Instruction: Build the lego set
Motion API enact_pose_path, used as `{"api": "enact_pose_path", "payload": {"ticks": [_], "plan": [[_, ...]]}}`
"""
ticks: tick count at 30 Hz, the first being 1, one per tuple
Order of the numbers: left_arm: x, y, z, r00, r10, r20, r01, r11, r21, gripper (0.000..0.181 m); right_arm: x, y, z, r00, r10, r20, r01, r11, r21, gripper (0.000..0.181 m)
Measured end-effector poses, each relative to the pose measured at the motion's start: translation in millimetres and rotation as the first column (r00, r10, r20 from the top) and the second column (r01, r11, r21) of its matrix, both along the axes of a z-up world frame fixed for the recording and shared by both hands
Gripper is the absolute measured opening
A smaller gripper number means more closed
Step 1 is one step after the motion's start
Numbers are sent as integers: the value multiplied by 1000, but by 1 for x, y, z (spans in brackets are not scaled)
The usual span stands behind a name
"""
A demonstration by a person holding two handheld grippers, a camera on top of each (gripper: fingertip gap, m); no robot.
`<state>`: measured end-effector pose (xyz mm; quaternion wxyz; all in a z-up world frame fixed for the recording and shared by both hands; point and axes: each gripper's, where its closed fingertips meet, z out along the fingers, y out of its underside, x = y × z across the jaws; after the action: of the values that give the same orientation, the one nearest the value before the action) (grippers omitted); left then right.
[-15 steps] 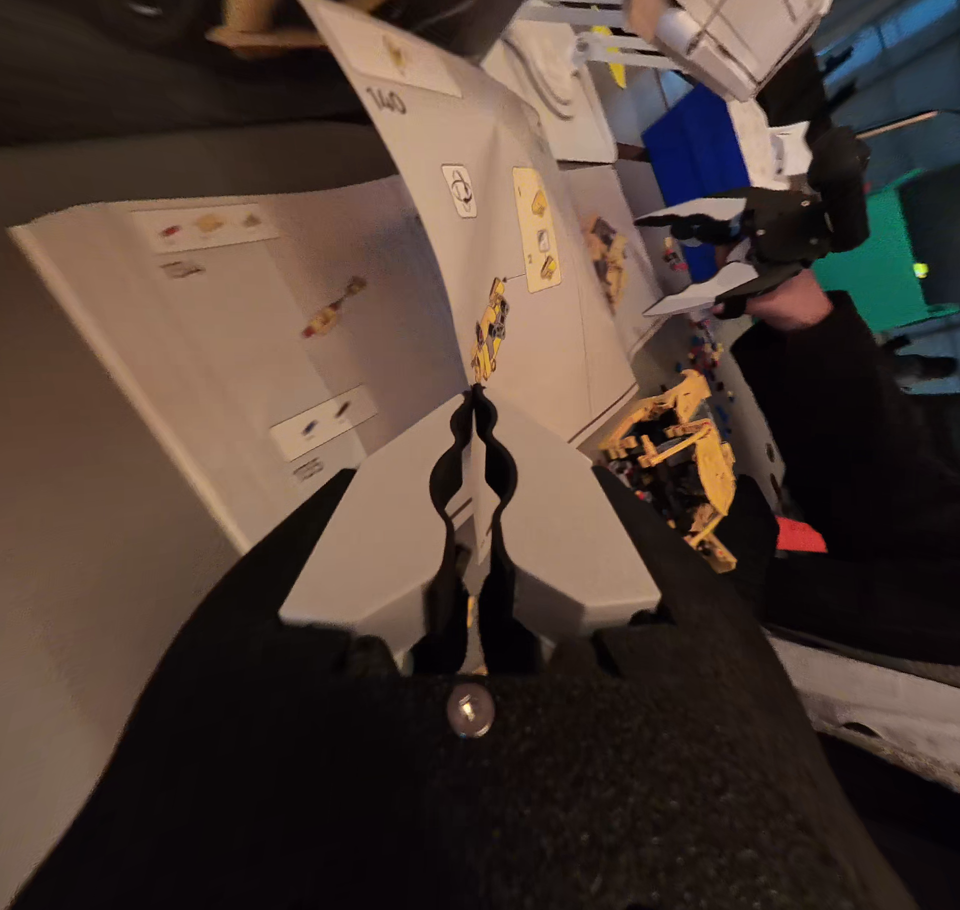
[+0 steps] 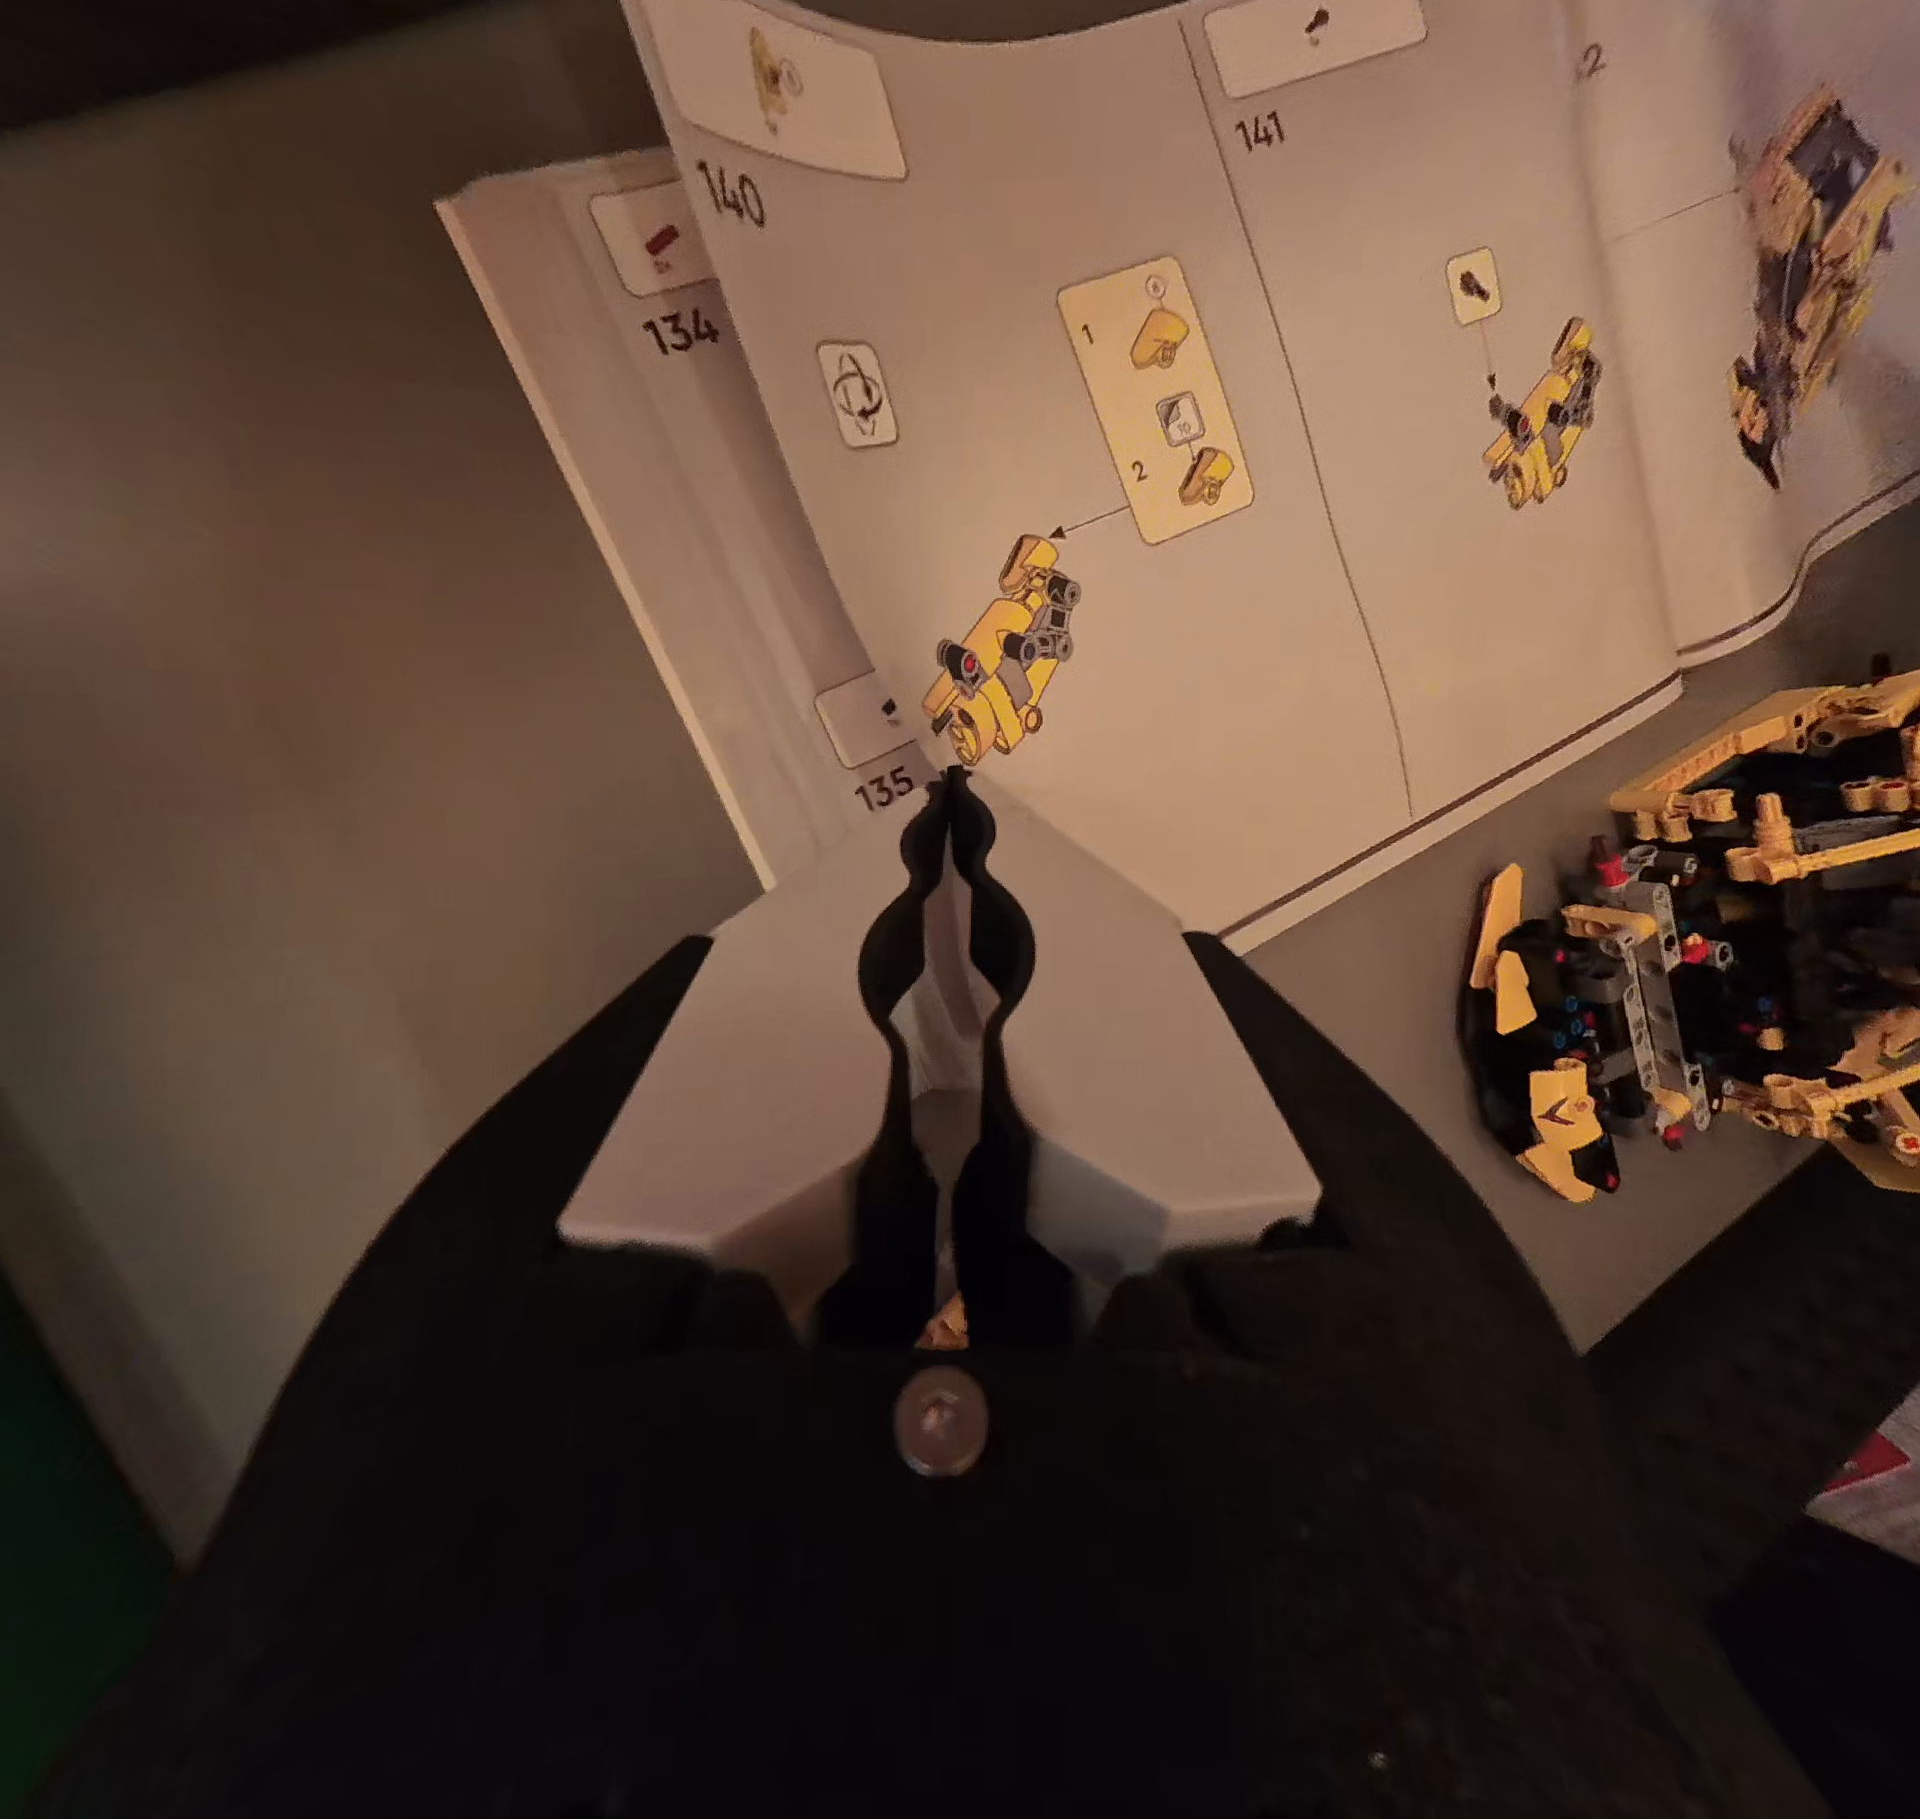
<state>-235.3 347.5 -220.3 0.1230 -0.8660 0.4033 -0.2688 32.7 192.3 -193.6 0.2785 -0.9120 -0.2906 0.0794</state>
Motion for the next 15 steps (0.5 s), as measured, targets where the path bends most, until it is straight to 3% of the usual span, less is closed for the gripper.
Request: {"api": "enact_pose_path", "payload": {"ticks": [3, 6, 9, 12, 15], "plan": [[0, 3, 3, 1000, 13, 12, -13, 1000, 11, 0, -55, 30, 12, 979, 206, 12, -206, 977, 48, 107], [-1, 1, 0, 1000, 4, -1, -4, 1000, 6, 0, -81, 55, -9, 948, 316, 37, -315, 949, -28, 110], [-2, 2, -2, 1000, 5, -6, -5, 1000, 5, 0, -88, 63, -39, 931, 363, 41, -355, 925, -133, 109], [-9, 9, -5, 999, 30, -42, -29, 999, 34, 1, -93, 66, -49, 923, 378, 72, -368, 922, -119, 105], [-20, 33, 12, 989, 132, -60, -120, 978, 171, 14, -96, 67, -56, 921, 381, 87, -366, 919, -146, 105]]}}
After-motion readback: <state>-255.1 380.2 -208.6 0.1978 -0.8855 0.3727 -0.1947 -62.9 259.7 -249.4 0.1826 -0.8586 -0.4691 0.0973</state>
